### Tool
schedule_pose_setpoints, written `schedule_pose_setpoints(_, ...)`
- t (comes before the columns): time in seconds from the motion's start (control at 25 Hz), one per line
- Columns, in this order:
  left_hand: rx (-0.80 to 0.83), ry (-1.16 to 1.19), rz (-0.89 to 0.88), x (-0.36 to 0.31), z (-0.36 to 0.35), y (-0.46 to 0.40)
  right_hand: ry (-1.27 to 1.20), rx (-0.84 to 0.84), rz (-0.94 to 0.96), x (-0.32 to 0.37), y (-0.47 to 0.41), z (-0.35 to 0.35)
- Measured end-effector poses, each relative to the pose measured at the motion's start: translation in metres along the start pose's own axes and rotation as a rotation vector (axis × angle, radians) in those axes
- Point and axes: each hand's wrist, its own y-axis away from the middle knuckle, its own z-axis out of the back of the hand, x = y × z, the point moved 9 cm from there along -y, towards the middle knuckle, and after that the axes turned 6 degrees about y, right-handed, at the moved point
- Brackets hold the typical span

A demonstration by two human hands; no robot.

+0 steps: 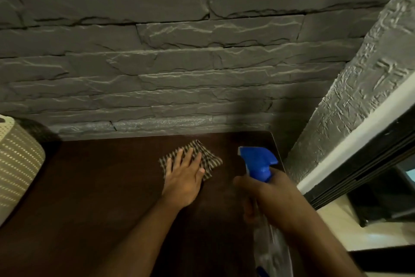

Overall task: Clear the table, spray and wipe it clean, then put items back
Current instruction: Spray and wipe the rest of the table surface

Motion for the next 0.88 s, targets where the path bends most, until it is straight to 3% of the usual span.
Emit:
schedule_pose_setpoints(0.08, -0.020, 0.016, 0.071, -0.005, -0.002, -0.010, -0.004, 0.033, -0.046, -0.013, 0.005, -0.001)
schedule_pose_setpoints(0.2, -0.015, 0.080, 0.395, -0.030, 0.007, -0.059, -0.029, 0.053, -0.091, -0.023, 0.007, 0.001)
schedule_pose_setpoints(0.24, 0.015, 0.088, 0.366, -0.055, 0.002, -0.064, -0.048, 0.056, -0.100, -0.025, 0.008, 0.004)
schedule_pose_setpoints(0.32, 0.023, 0.056, 0.106, -0.096, -0.025, -0.048, -0.075, 0.074, -0.134, -0.029, 0.010, 0.008)
schedule_pose_setpoints(0.4, -0.018, -0.015, -0.001, -0.087, -0.033, -0.019, -0.055, 0.100, -0.176, -0.034, 0.013, 0.011)
schedule_pose_setpoints(0.56, -0.030, 0.063, 0.309, -0.059, -0.001, -0.062, -0.069, 0.094, -0.203, -0.042, 0.018, 0.029)
schedule_pose_setpoints(0.72, 0.035, -0.062, -0.157, -0.088, -0.029, -0.015, -0.039, 0.049, -0.208, -0.051, 0.020, 0.048)
schedule_pose_setpoints(0.76, 0.034, -0.068, -0.142, -0.075, -0.026, -0.013, -0.017, 0.042, -0.222, -0.055, 0.022, 0.050)
schedule_pose_setpoints(0.88, 0.018, -0.033, 0.113, -0.065, -0.008, -0.054, -0.020, 0.022, -0.247, -0.059, 0.024, 0.054)
